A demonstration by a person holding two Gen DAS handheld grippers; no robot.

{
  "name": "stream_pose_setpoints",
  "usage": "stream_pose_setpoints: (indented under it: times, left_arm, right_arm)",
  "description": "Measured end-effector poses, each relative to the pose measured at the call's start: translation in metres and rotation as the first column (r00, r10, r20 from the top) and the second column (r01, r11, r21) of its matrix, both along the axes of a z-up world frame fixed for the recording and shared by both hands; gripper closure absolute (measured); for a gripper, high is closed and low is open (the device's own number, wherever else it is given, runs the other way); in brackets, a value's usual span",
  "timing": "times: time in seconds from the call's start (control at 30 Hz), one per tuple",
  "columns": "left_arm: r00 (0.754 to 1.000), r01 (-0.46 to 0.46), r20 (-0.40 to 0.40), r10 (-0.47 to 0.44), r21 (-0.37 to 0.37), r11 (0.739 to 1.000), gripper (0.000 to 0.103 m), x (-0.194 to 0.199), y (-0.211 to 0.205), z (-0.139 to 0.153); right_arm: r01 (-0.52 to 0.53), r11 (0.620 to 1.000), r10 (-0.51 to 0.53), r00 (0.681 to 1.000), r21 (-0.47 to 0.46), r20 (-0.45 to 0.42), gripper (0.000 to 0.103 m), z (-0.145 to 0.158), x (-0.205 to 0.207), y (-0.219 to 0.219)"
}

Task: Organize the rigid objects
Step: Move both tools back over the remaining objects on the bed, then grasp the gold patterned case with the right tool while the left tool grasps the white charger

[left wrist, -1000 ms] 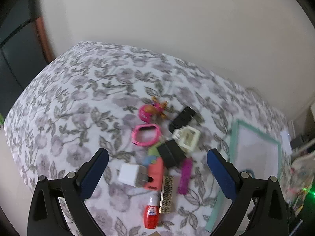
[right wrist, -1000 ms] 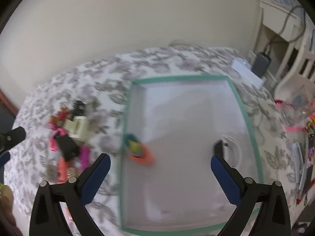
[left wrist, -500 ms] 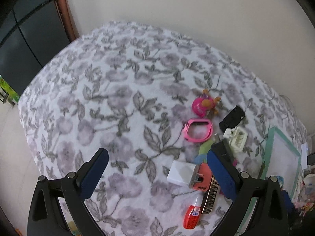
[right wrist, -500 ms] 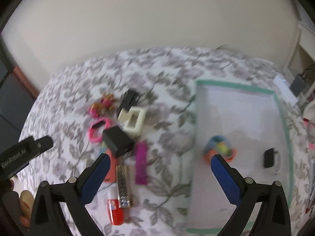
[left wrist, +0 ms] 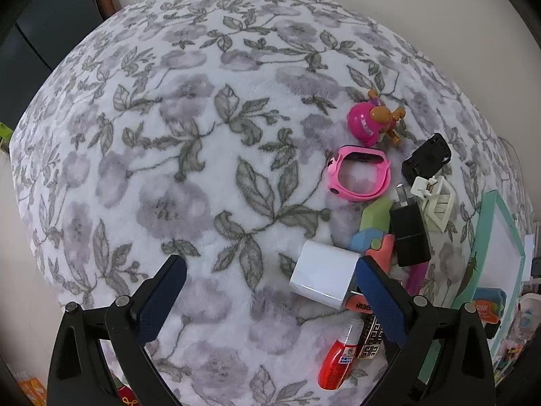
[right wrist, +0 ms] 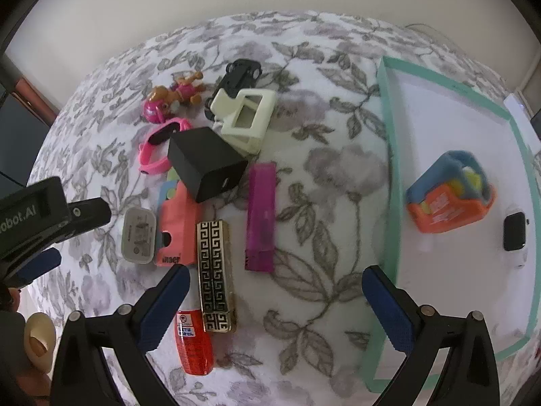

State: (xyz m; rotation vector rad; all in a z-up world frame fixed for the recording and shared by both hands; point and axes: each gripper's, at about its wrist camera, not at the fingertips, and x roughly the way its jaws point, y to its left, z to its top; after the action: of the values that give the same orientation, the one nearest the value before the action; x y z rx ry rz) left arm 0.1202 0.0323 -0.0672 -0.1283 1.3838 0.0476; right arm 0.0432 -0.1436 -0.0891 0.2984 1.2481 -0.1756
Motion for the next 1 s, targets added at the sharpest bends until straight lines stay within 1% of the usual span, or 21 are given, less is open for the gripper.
stream_pose_setpoints:
  times: [0.03, 0.13, 0.2, 0.23, 0.3, 0.53, 0.6, 0.73, 0.77, 0.8, 1.0]
  left_arm:
    - [1.0, 0.002, 0.0, -0.002, -0.001, 1.0, 0.003, 0.0, 0.0, 0.0]
    - [1.0, 0.018, -0.005, -0.018, -0.007, 1.0, 0.003, 0.002, -0.002, -0.003]
    - [0.999, 0.03, -0.015, -0.03, -0.016, 0.999, 0.003, 0.004, -0.005, -0.007]
    - [0.999, 0.036, -0.024, -0.036, -0.021, 0.999, 0.003, 0.005, -0.007, -0.01]
    - [0.998, 0.048, -0.041, -0.05, -0.031, 0.998, 0.003, 0.006, -0.01, -0.015]
    - [0.995, 0.085, -0.042, -0.089, -0.081, 0.993, 0.003, 0.008, -0.02, -0.016]
    - [0.995, 0.091, -0.042, -0.095, -0.091, 0.992, 0.003, 0.008, -0.021, -0.016]
    - [0.992, 0.112, -0.054, -0.117, -0.088, 0.99, 0.003, 0.007, -0.028, -0.022]
    - [0.99, 0.119, -0.06, -0.125, -0.093, 0.989, 0.003, 0.007, -0.03, -0.024]
    - [0.989, 0.124, -0.064, -0.131, -0.097, 0.987, 0.003, 0.008, -0.031, -0.026]
    - [0.982, 0.172, -0.066, -0.18, -0.106, 0.979, 0.003, 0.006, -0.049, -0.035]
  right_arm:
    - [-0.004, 1.0, 0.005, 1.0, 0.008, -0.001, 0.002, -0.002, 0.002, 0.002]
    - [-0.026, 1.0, 0.026, 1.0, 0.011, -0.01, 0.009, -0.007, 0.005, 0.007]
    - [-0.044, 0.999, 0.044, 0.999, -0.006, -0.018, 0.016, -0.009, 0.008, 0.011]
    - [-0.054, 0.998, 0.053, 0.998, -0.013, -0.023, 0.018, -0.01, 0.008, 0.013]
    - [-0.068, 0.998, 0.068, 0.997, -0.016, -0.028, 0.026, -0.012, 0.009, 0.015]
    - [-0.099, 0.995, 0.099, 0.995, -0.011, -0.018, 0.037, -0.01, 0.01, 0.021]
    - [-0.107, 0.994, 0.107, 0.994, 0.002, -0.014, 0.044, -0.009, 0.01, 0.021]
    - [-0.122, 0.993, 0.122, 0.992, 0.004, -0.014, 0.052, -0.011, 0.013, 0.031]
    - [-0.123, 0.992, 0.123, 0.992, 0.009, -0.017, 0.058, -0.011, 0.014, 0.032]
    - [-0.122, 0.993, 0.122, 0.992, 0.011, -0.018, 0.059, -0.011, 0.013, 0.031]
    - [-0.112, 0.993, 0.113, 0.993, 0.048, -0.02, 0.06, -0.009, 0.009, 0.014]
